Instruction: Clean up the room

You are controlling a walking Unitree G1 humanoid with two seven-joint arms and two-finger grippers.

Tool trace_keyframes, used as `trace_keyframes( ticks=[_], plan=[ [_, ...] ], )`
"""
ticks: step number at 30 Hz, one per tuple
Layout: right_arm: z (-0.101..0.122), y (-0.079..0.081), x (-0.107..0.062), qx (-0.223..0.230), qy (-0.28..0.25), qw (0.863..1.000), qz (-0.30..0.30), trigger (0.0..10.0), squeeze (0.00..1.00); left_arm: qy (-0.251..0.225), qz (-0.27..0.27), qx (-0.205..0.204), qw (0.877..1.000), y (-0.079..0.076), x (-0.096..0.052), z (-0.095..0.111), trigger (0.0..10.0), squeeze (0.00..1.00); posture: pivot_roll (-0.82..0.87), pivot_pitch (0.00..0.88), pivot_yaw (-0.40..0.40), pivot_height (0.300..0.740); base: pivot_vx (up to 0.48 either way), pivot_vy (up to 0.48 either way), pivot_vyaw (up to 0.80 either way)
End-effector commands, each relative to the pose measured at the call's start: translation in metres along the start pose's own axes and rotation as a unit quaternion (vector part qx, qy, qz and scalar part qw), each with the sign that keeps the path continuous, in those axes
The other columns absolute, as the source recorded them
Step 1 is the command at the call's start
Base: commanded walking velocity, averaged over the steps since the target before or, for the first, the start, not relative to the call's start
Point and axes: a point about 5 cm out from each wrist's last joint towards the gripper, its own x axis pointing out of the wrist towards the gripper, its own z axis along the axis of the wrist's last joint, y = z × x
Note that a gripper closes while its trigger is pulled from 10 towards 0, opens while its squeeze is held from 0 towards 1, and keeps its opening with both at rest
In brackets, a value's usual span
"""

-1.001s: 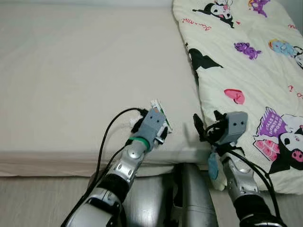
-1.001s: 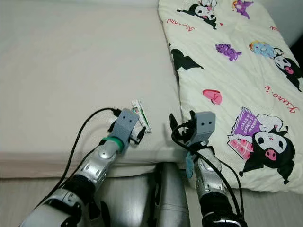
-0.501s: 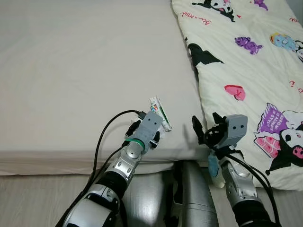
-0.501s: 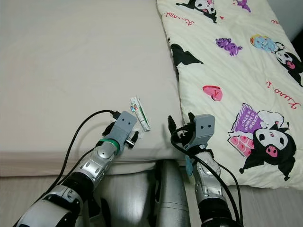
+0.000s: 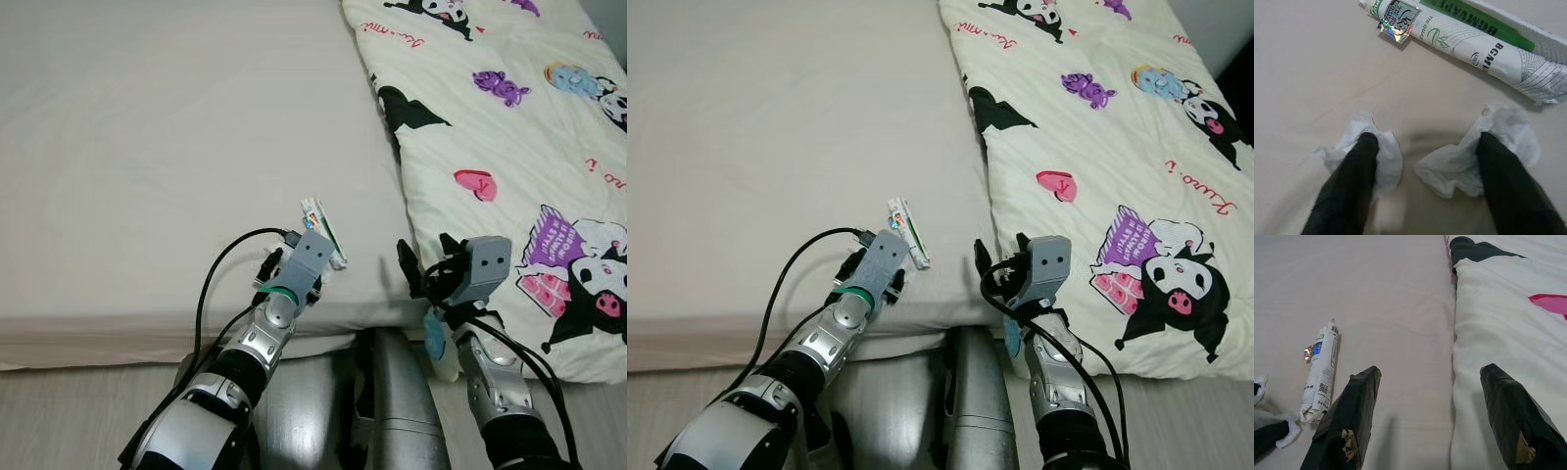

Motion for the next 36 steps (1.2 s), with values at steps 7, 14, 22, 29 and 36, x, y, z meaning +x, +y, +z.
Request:
trace_keyframes(
  ticks=[7, 14, 22, 29, 36],
  plan=[
    [-0.006, -0.002, -0.006, 0.013, 0.011, 1.000, -0.012, 10.0, 0.00, 0.077, 0.019, -0.010, 0.997, 0.010, -0.003, -0.034, 0.0, 0.00, -0.07, 0.202, 0.027, 0.555, 0.000, 0.000, 0.00],
    [-0.006, -0.002, -0.005, 0.018, 0.012, 1.000, -0.015, 10.0, 0.00, 0.069, 0.042, -0.022, 0.996, 0.024, -0.003, -0.039, 0.0, 0.00, -0.05, 0.195, 0.026, 0.555, 0.000, 0.000, 0.00],
    [-0.001, 0.012, 0.011, 0.047, 0.007, 0.998, 0.030, 10.0, 0.00, 0.027, 0.078, -0.045, 0.996, 0.057, -0.008, -0.040, 0.0, 0.00, 0.02, 0.202, 0.006, 0.555, 0.000, 0.000, 0.00],
    [0.016, 0.034, 0.036, 0.067, -0.012, 0.993, 0.097, 10.0, 0.00, -0.052, 0.087, -0.092, 0.991, 0.078, -0.025, -0.023, 0.0, 0.00, 0.10, 0.233, -0.016, 0.555, 0.000, 0.000, 0.00],
    [0.022, 0.056, 0.069, 0.096, 0.012, 0.985, 0.142, 10.0, 0.00, -0.171, 0.114, -0.121, 0.971, 0.113, -0.064, 0.016, 10.0, 0.00, 0.22, 0.287, -0.028, 0.555, 0.000, 0.000, 0.00]
  ],
)
